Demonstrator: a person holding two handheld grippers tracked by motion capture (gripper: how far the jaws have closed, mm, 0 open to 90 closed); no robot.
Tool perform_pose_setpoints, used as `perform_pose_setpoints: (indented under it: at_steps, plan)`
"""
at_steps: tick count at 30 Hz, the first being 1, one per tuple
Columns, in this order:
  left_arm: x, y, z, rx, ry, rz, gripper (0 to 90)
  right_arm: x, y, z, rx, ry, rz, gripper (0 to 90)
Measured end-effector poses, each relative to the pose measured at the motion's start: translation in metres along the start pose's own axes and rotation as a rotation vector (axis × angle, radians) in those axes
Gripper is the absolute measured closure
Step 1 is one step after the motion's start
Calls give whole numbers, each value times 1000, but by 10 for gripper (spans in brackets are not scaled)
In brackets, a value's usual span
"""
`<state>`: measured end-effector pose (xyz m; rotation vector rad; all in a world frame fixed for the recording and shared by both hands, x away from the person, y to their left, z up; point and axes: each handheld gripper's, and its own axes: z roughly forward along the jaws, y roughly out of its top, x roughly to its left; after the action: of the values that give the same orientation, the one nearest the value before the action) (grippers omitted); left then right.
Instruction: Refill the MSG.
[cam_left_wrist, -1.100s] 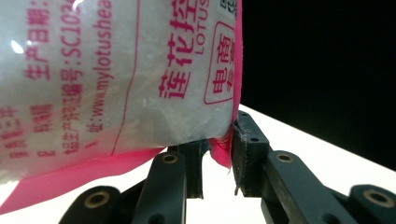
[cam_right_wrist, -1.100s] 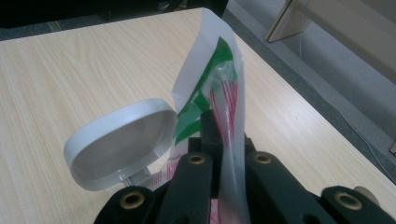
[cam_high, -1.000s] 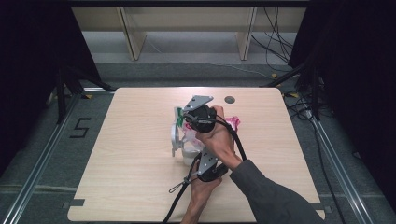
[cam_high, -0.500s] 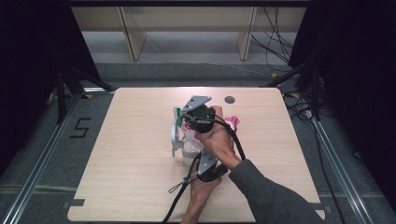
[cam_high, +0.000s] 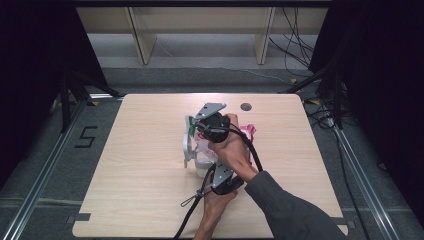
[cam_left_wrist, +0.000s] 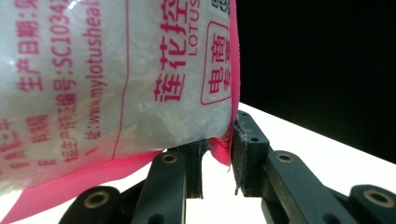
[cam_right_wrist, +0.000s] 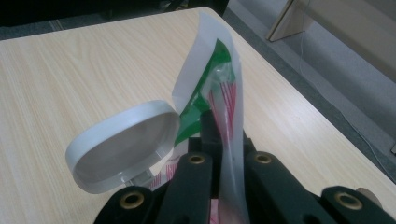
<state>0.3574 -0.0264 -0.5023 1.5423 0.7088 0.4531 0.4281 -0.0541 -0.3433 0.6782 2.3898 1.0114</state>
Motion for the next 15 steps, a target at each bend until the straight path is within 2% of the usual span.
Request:
perform_pose_setpoints:
  at_steps: [8,13,15]
  plan:
    - [0,0,0,5,4,10,750,0,0,0,-3,-3,-16,900]
    - [0,1,0,3,3,15,750,0,1,0,-11,-12,-13,900]
    - [1,1,0,2,4,18,750,1,2,-1,1,-6,-8,900]
